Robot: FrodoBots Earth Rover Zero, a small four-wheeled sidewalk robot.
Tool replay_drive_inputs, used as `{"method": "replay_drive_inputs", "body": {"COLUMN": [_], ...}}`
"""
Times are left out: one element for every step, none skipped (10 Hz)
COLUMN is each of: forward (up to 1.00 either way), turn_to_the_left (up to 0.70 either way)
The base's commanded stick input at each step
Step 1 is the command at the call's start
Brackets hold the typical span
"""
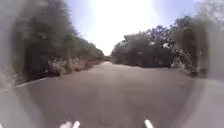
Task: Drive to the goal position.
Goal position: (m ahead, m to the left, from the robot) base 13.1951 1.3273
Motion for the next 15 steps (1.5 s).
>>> {"method": "replay_drive_inputs", "body": {"forward": [0.85,0.85,0.85,0.85,0.85,0.85,0.85,0.85,0.85,0.85,0.85,0.85,0.85,0.85,0.85], "turn_to_the_left": [0.0,0.0,0.0,0.0,0.0,0.0,0.0,0.0,0.0,0.0,0.0,0.0,0.0,0.0,0.0]}}
